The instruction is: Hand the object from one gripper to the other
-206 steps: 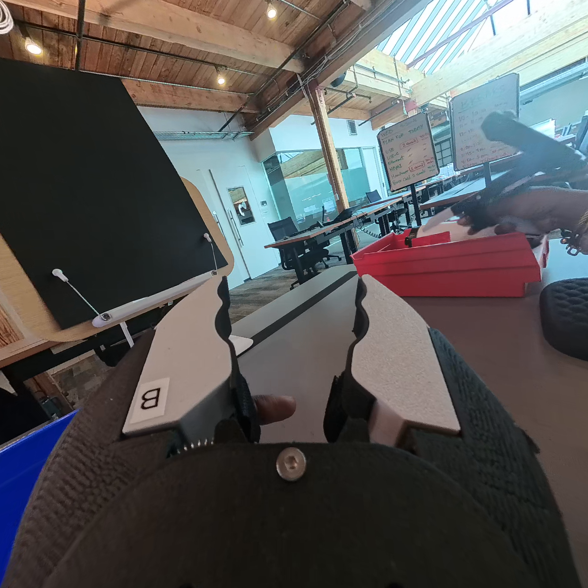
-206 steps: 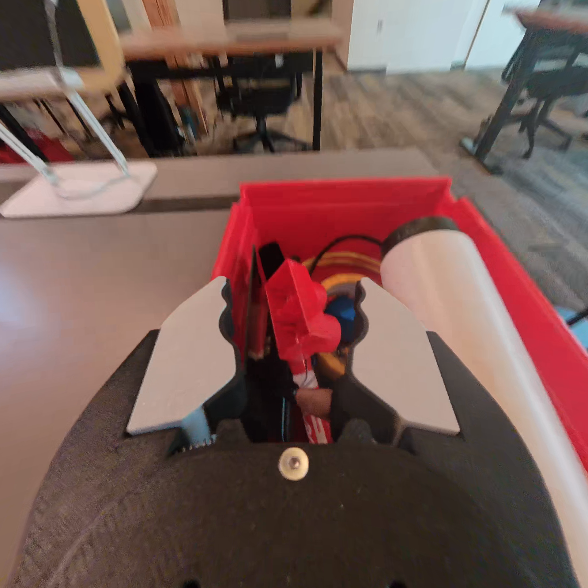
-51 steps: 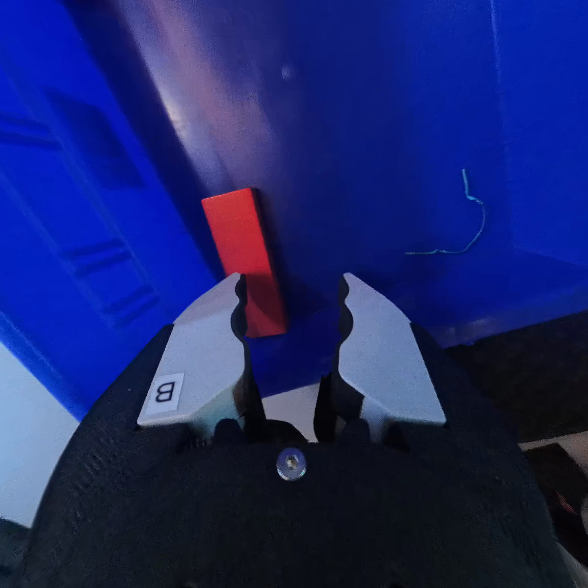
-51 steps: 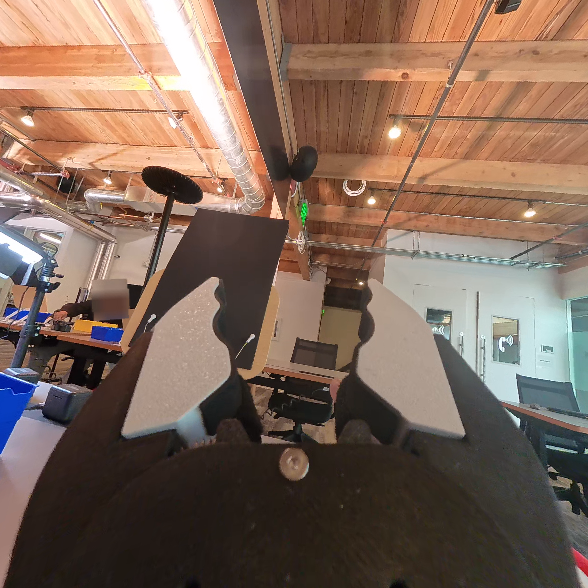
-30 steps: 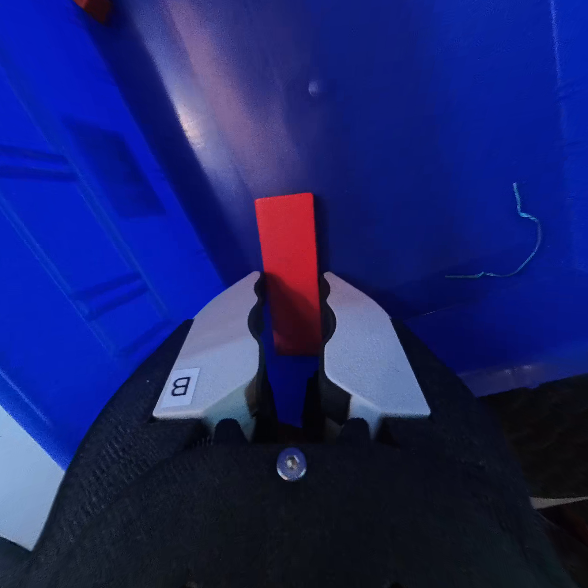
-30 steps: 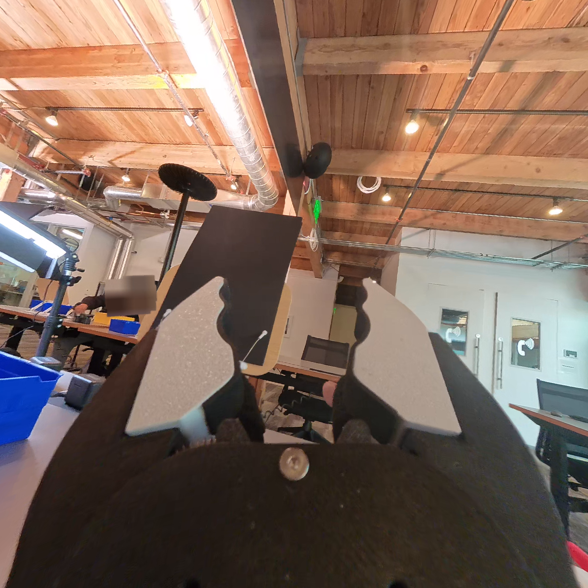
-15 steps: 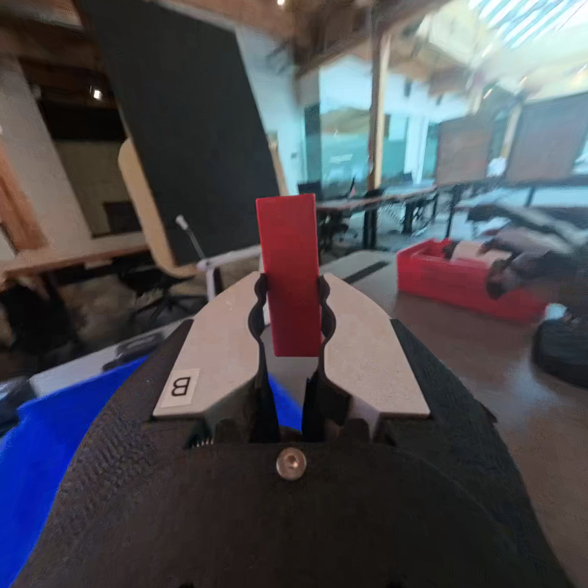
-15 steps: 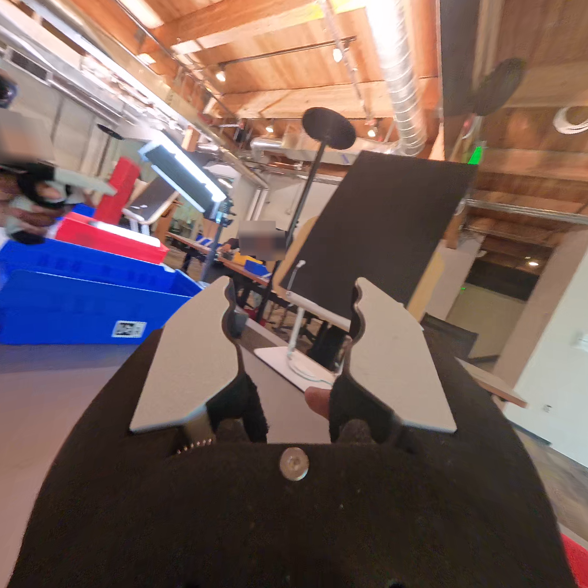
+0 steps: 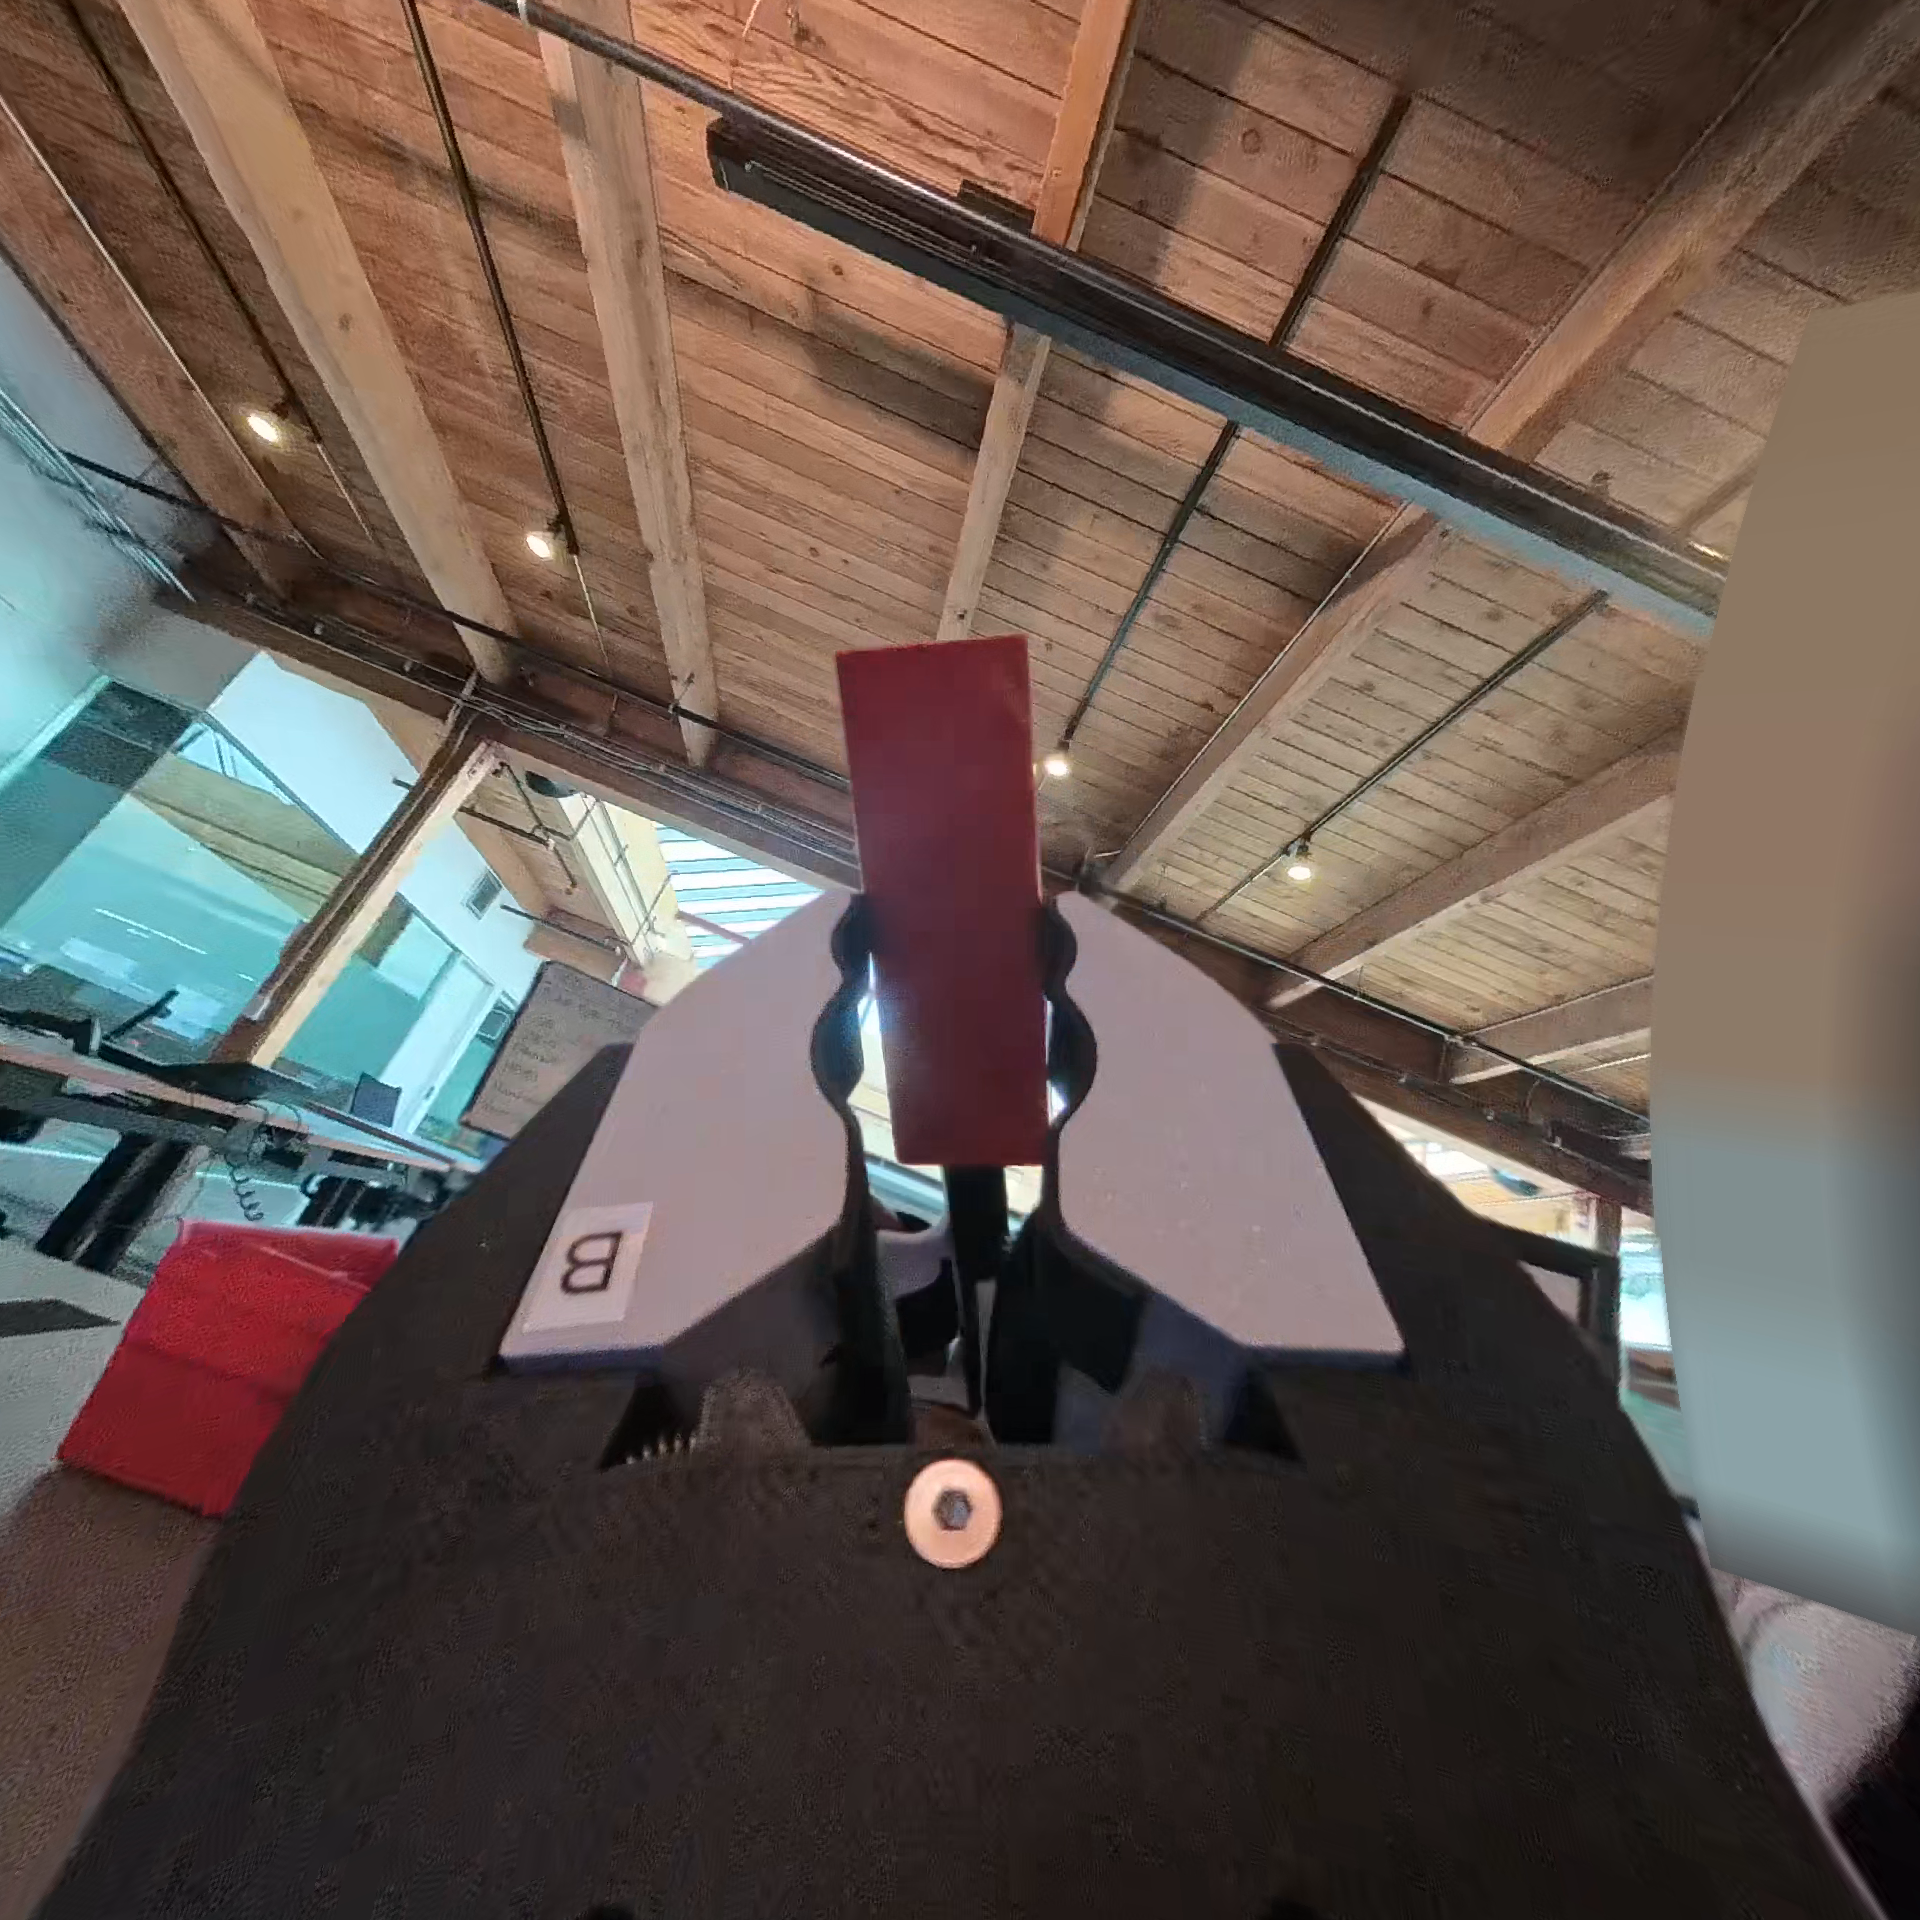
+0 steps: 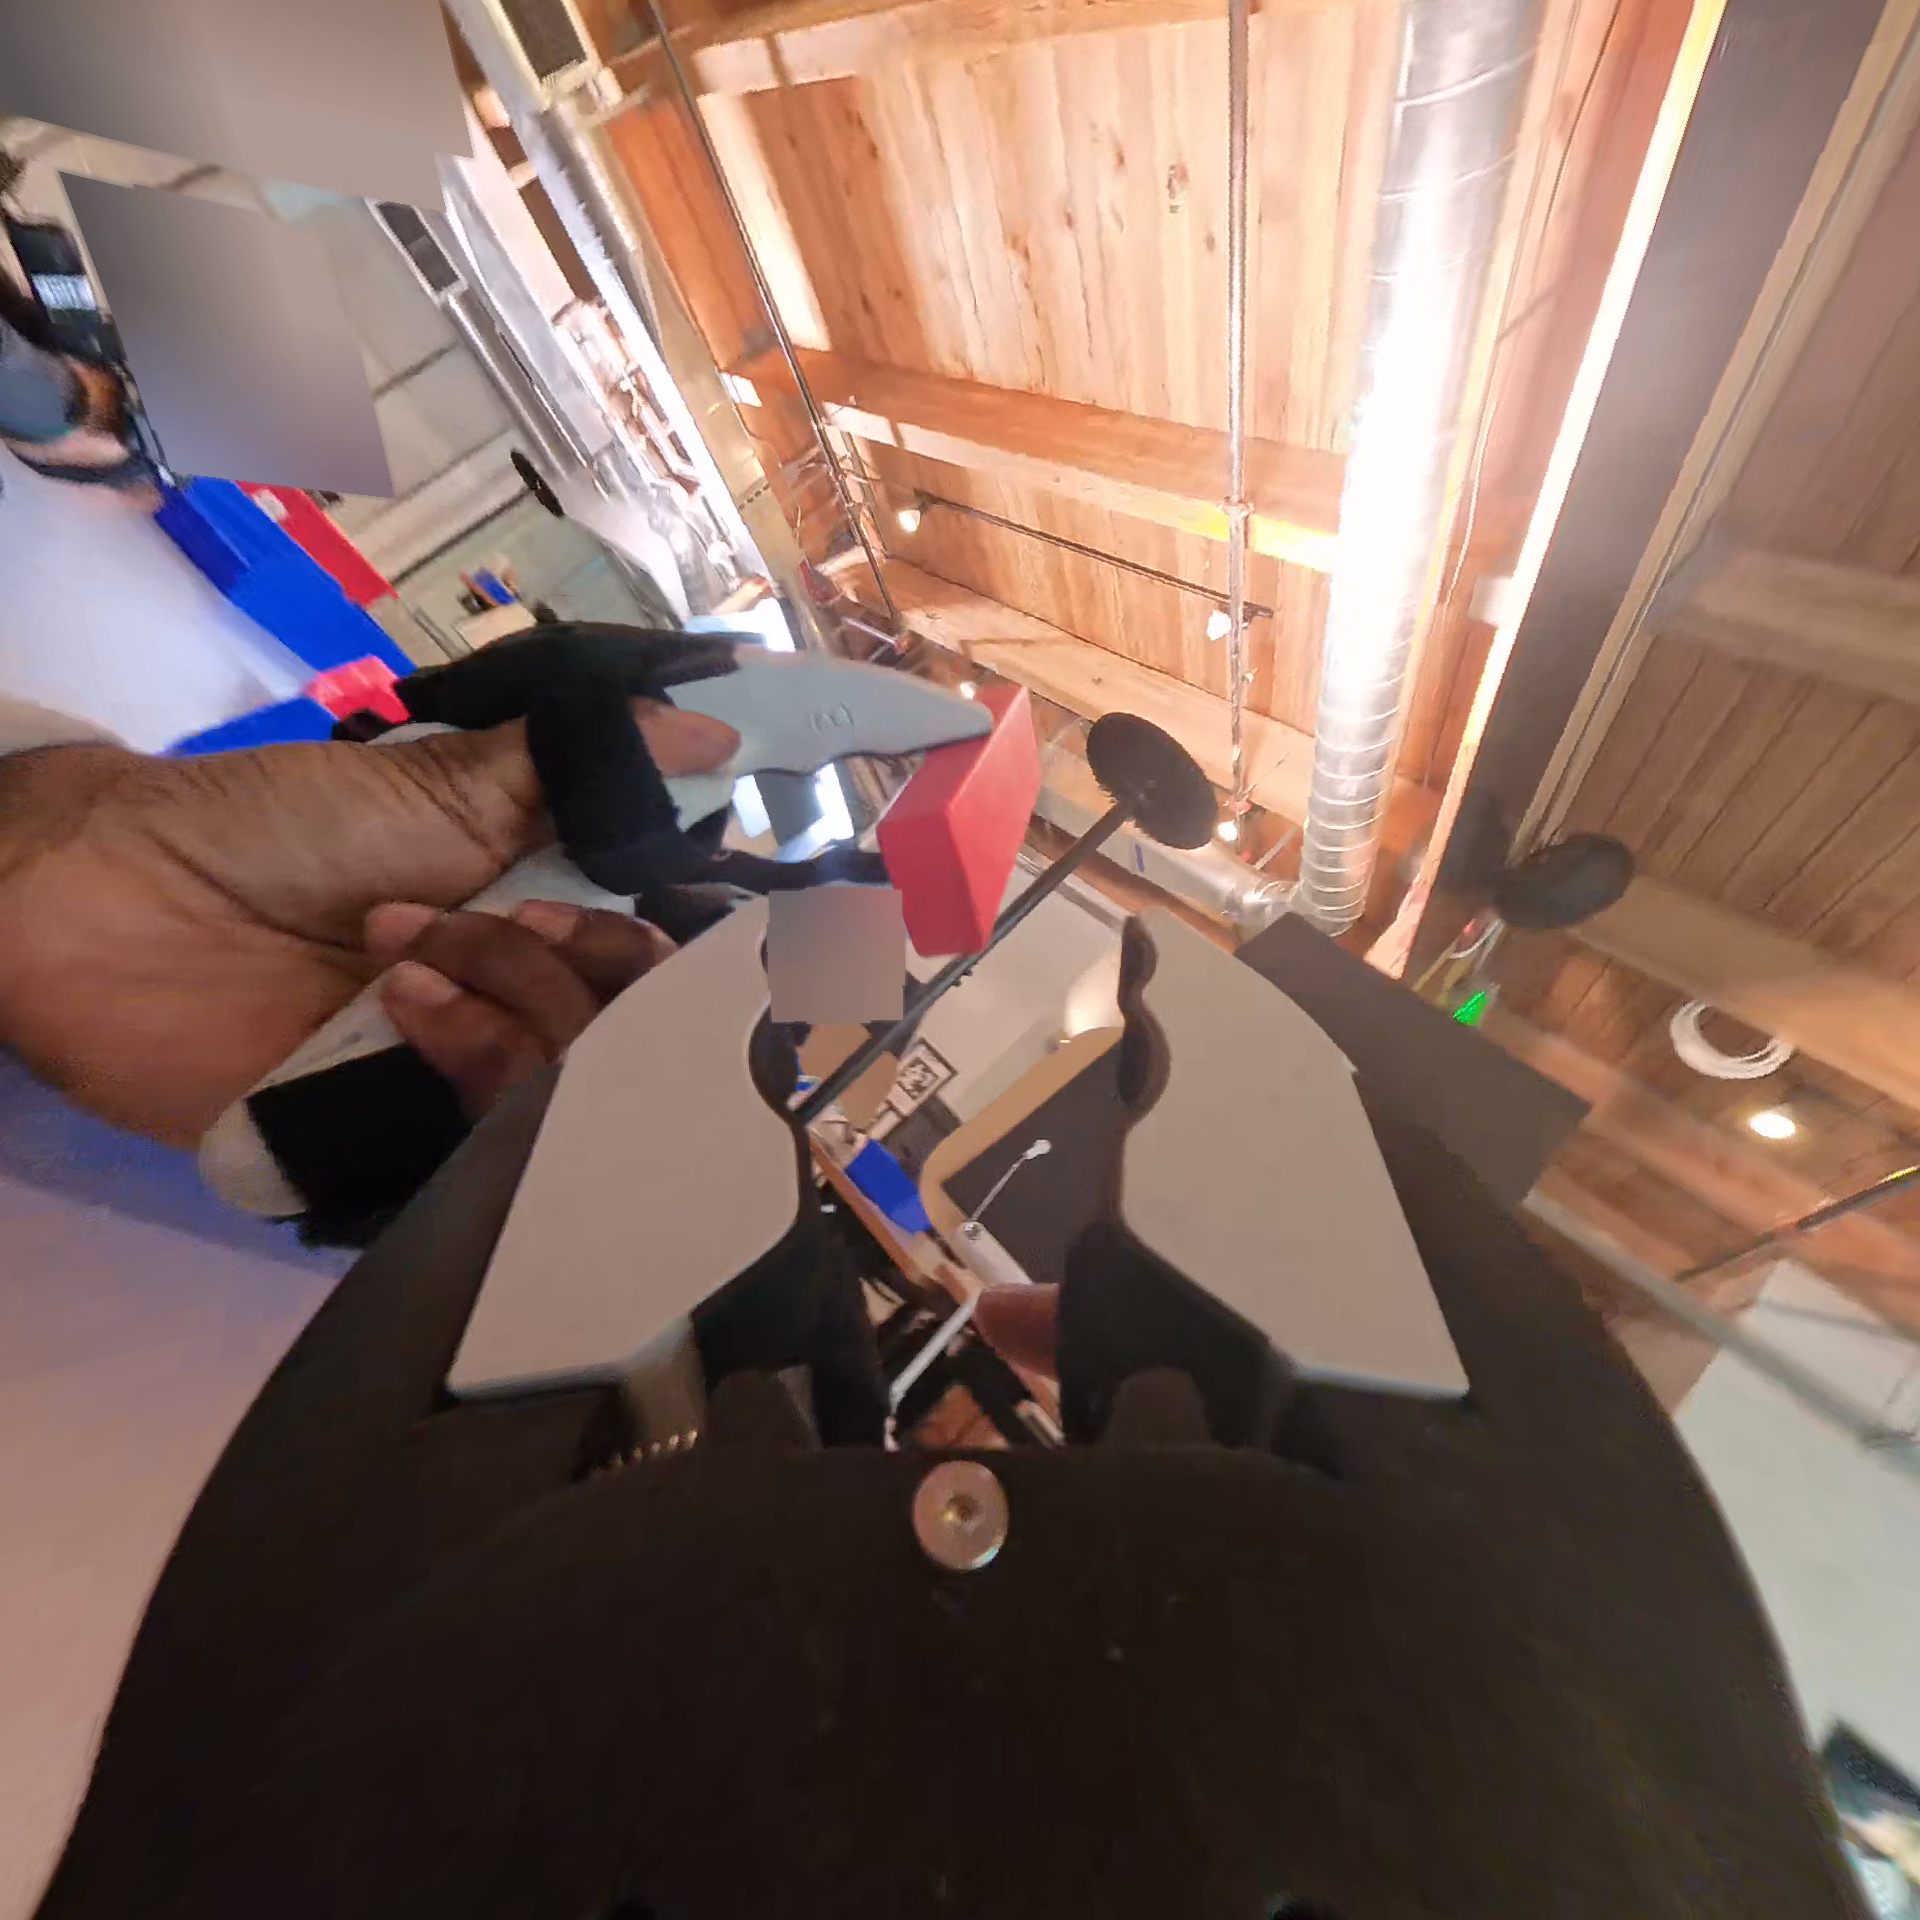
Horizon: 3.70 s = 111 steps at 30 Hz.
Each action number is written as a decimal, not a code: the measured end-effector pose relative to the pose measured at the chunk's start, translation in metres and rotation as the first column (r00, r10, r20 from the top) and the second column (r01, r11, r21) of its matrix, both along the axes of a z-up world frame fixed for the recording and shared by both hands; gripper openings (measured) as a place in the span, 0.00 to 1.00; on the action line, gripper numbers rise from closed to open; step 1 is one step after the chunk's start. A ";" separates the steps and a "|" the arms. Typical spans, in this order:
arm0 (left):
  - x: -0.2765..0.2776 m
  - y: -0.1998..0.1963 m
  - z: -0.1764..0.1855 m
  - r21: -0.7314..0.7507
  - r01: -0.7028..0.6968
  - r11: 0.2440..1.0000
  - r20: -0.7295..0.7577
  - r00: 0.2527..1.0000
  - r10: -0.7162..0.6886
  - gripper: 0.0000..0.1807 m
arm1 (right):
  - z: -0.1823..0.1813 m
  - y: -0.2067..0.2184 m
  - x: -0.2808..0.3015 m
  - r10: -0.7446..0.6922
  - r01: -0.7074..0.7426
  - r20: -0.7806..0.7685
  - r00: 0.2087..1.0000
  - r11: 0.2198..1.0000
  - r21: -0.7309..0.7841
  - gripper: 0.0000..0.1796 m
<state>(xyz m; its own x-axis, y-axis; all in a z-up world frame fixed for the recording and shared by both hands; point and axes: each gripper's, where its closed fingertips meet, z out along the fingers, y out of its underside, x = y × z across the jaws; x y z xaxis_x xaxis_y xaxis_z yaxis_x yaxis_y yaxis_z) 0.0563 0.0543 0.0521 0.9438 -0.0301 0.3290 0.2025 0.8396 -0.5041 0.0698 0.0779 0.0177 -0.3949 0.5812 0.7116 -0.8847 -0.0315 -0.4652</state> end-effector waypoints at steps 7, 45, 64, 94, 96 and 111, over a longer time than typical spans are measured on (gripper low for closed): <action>0.006 0.010 -0.008 -0.027 0.037 0.999 -0.014 0.999 -0.037 0.17 | 0.000 -0.005 0.006 -0.090 0.093 -0.123 0.988 0.995 0.020 0.27; 0.002 0.040 -0.094 -0.802 -0.087 0.592 -0.132 0.991 -0.034 0.09 | -0.005 0.029 -0.026 0.638 -0.642 0.729 0.247 0.672 -0.370 0.09; 0.028 0.026 -0.127 -0.785 0.471 0.402 0.368 0.877 -0.308 0.09 | -0.078 0.008 -0.001 0.144 -0.293 0.299 0.943 0.784 0.547 0.20; 0.008 0.019 -0.079 -0.776 -0.094 0.624 -0.151 0.988 -0.039 0.18 | -0.042 0.012 -0.010 0.331 -0.532 0.650 0.685 0.836 0.135 0.32; 0.004 0.014 -0.078 -0.741 0.037 0.671 -0.018 0.997 -0.074 0.18 | -0.036 0.016 -0.009 0.254 -0.379 0.446 0.859 0.899 0.220 0.32; 0.015 0.016 -0.080 -0.769 -0.245 0.590 -0.325 0.945 -0.031 0.33 | -0.049 0.010 -0.005 0.277 -0.523 0.638 0.718 0.820 0.233 0.09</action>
